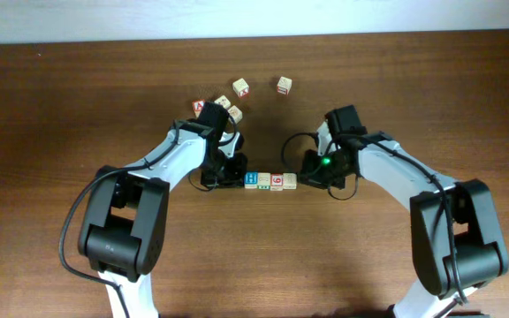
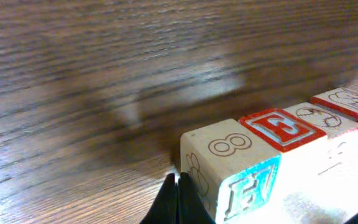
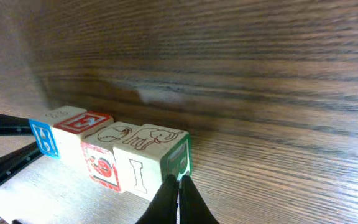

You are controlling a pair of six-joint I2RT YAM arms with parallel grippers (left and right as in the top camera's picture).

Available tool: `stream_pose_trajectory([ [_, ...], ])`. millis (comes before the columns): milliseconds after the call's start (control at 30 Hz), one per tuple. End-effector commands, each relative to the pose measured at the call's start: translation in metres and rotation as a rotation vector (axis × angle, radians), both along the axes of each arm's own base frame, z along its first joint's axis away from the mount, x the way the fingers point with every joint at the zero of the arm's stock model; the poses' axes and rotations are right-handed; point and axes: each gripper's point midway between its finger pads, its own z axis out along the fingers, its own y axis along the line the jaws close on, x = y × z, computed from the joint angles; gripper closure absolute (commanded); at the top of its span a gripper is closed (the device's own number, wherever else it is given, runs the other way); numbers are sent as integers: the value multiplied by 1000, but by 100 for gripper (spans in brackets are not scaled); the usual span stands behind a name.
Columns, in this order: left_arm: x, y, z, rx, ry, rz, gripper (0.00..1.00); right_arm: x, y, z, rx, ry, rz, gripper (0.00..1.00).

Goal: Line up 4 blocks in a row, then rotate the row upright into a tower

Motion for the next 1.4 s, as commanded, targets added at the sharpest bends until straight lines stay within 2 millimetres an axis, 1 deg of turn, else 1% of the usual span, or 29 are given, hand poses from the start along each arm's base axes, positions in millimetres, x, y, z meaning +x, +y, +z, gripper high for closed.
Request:
stream_pose_trajectory([
  [0, 5, -4, 3, -15, -19, -18, 100, -3, 2, -2, 15, 8, 19, 95],
  [67, 5, -4, 3, -11, -20, -18, 100, -4, 1, -3, 11, 13, 18, 95],
  [133, 7, 2, 1, 14, -26, -9, 100, -6, -3, -5, -14, 24, 4, 95],
  [200, 15, 12, 0, 52, -47, 7, 100, -5, -5, -6, -23, 24, -5, 95],
  [333, 21, 18, 1, 49, -80, -26, 100, -5, -5, -6, -23, 24, -4, 95],
  [400, 24, 10, 8, -3, -113, -93, 100, -4, -5, -6, -23, 17, 4, 95],
  [433, 20, -1, 13, -76, -120, -143, 100, -4, -4, -5, -20, 16, 7, 95],
  [467, 18, -7, 17, -122, -121, -167, 100, -4, -4, -5, -20, 16, 7, 95],
  [500, 18, -10, 19, -136, -124, -169, 100, -4, -4, -5, -20, 16, 7, 95],
  [533, 19, -9, 18, -134, -124, -165, 100, -4, -4, -5, -20, 16, 7, 95],
  [600, 22, -2, 17, -114, -93, -87, 100, -4, -4, -6, -20, 16, 7, 95],
  [700, 22, 4, 16, -110, -63, -38, 100, -4, -4, -6, -20, 16, 7, 95],
  [800, 20, 2, 17, -118, -51, -37, 100, -4, -4, -6, -20, 16, 7, 95],
  [900, 18, 3, 14, -110, -22, 11, 100, -4, -4, -5, -20, 15, 7, 95],
  [1033, 16, -4, 10, -117, -35, -2, 100, -4, -4, -6, -21, 15, 6, 95],
  [1133, 15, -4, 11, -119, -30, -3, 100, -4, -5, -6, -23, 15, 6, 95],
  [1233, 7, -3, 9, -107, -9, -29, 100, -4, -5, -6, -24, 15, 6, 95],
  [1367, 7, -3, 9, -106, -9, -29, 100, -4, -5, -6, -24, 15, 6, 95],
])
